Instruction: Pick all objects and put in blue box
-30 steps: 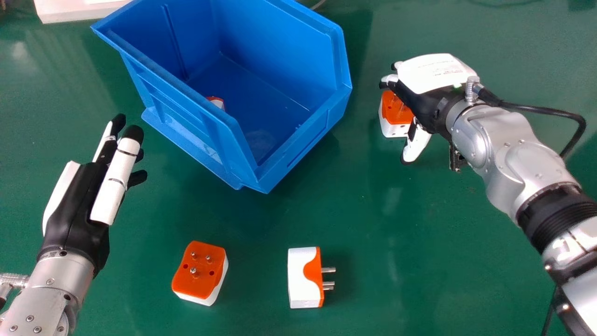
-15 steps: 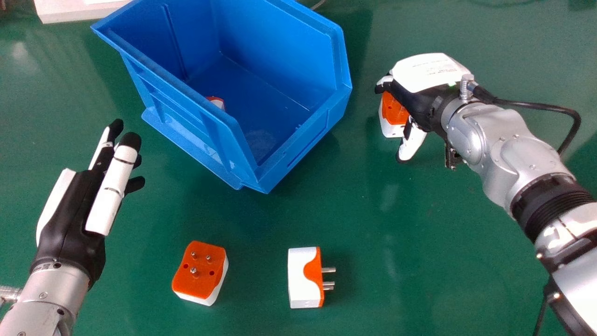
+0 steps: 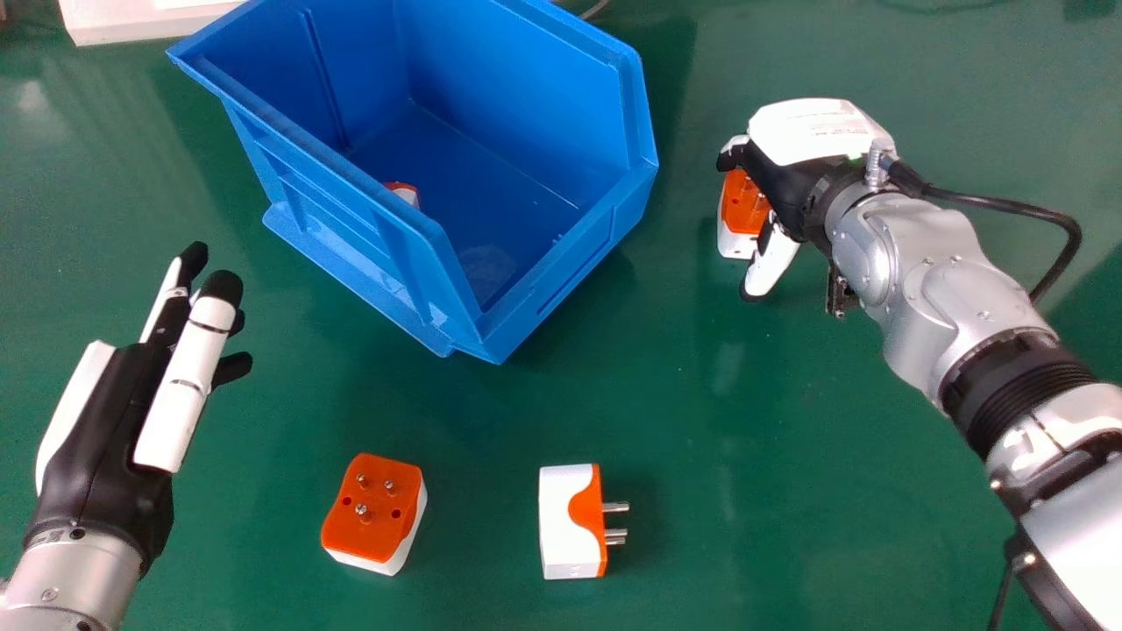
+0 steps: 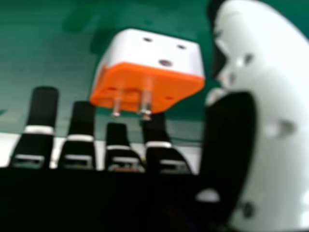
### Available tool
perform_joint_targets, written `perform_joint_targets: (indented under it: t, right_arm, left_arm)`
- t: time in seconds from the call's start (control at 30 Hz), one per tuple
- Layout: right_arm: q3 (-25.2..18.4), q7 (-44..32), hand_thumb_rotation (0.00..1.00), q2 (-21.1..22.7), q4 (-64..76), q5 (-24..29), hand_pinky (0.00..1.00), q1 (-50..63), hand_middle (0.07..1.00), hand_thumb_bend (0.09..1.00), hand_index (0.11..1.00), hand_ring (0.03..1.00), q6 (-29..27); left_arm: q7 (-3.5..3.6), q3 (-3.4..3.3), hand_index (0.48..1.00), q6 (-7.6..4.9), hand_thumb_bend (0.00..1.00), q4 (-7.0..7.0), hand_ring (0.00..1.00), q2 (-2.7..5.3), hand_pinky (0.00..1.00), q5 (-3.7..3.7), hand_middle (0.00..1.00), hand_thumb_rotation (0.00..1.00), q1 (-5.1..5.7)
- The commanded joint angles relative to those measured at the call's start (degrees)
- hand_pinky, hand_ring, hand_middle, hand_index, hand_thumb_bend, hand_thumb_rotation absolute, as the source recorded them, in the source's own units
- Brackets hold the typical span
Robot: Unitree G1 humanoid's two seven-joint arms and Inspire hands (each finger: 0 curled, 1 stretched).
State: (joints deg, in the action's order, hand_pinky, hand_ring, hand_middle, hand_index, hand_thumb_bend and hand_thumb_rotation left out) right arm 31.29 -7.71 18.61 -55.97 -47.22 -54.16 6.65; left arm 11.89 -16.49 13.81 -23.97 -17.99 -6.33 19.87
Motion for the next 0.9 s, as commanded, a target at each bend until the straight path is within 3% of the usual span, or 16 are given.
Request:
perform_joint_targets:
  t: [0.0, 0.13, 0.27, 0.33, 0.43, 0.47, 0.6, 0.63, 0.7, 0.73, 0.83, 0.87]
  right_arm:
    - [0.12, 0.11, 0.0, 1.09, 2.28, 0.15, 0.6, -0.21, 0.941, 0.559, 0.836, 0.795, 0.01]
    - [0.27, -0.24, 0.0, 1.49, 3.84, 0.05, 0.64, 0.79, 0.949, 0.576, 0.837, 0.829, 0.17]
    - [-0.56, 1.48, 0.0, 1.09, 3.56, 0.86, 0.68, 1.55, 0.947, 0.583, 0.841, 0.844, 0.3]
    - [-1.3, 2.61, 0.0, 0.92, 3.93, 1.58, 0.6, 2.26, 0.917, 0.602, 0.831, 0.768, 0.38]
    - [-1.34, 4.31, 0.0, 1.16, 4.79, 1.62, 0.6, 3.28, 0.917, 0.602, 0.831, 0.768, 0.35]
    - [-1.16, 4.87, 0.0, 1.28, 4.79, 1.51, 0.55, 3.43, 0.857, 0.576, 0.823, 0.715, 0.14]
    - [0.37, 8.54, 0.0, 2.43, 5.13, -0.11, 0.55, 4.49, 0.857, 0.576, 0.823, 0.715, -1.5]
    - [0.69, 9.79, 0.0, 2.57, 4.33, -0.33, 0.51, 4.44, 0.793, 0.561, 0.78, 0.663, -2.23]
    - [0.94, 11.35, 0.0, 2.9, 3.81, -0.55, 0.51, 4.72, 0.793, 0.561, 0.78, 0.663, -3.31]
    - [1.01, 11.87, 0.0, 3.07, 3.66, -0.65, 0.49, 4.89, 0.736, 0.549, 0.712, 0.623, -3.83]
    - [1.12, 13.1, 0.0, 3.25, 2.97, -0.74, 0.49, 5.1, 0.736, 0.549, 0.712, 0.623, -4.77]
    - [1.18, 13.32, 0.0, 3.24, 2.7, -0.8, 0.48, 5.04, 0.689, 0.54, 0.656, 0.594, -4.87]
  left_arm:
    - [0.4, -1.33, 1.0, -1.32, 0.51, -2.15, 0.94, 0.29, 0.88, -0.87, 0.96, 1.0, 1.44]
    - [1.38, -2.54, 1.0, -1.93, 0.51, -3.45, 0.94, 0.35, 0.88, -1.95, 0.96, 1.0, 3.48]
    - [2.51, -3.79, 1.0, -3.61, 0.51, -4.46, 0.94, 0.48, 0.88, -2.53, 0.96, 1.0, 6.09]
    - [2.94, -4.26, 0.998, -4.58, 0.52, -4.66, 0.94, 0.53, 0.87, -2.62, 0.96, 1.0, 7.22]
    - [3.41, -4.82, 0.998, -5.55, 0.52, -5.03, 0.94, 0.57, 0.87, -2.73, 0.96, 1.0, 8.56]
    - [3.5, -4.91, 0.997, -5.74, 0.52, -5.06, 0.94, 0.56, 0.87, -2.72, 0.96, 1.0, 8.76]
    - [4.2, -6.08, 0.997, -6.79, 0.52, -6.97, 0.94, 0.8, 0.87, -3.21, 0.96, 1.0, 11.48]
    - [4.32, -6.24, 0.996, -7.04, 0.52, -7.17, 0.93, 0.83, 0.87, -3.22, 0.96, 1.0, 11.91]
    - [4.69, -6.69, 0.996, -7.55, 0.52, -7.58, 0.93, 0.99, 0.87, -3.39, 0.96, 1.0, 12.86]
    - [4.9, -6.97, 0.995, -7.87, 0.53, -7.61, 0.93, 1.05, 0.87, -3.5, 0.96, 1.0, 13.3]
    - [5.18, -7.44, 0.995, -8.09, 0.53, -8.17, 0.93, 1.25, 0.87, -3.68, 0.96, 1.0, 14.15]
    - [5.22, -7.48, 0.994, -8.07, 0.53, -8.3, 0.93, 1.28, 0.87, -3.66, 0.96, 1.0, 14.25]
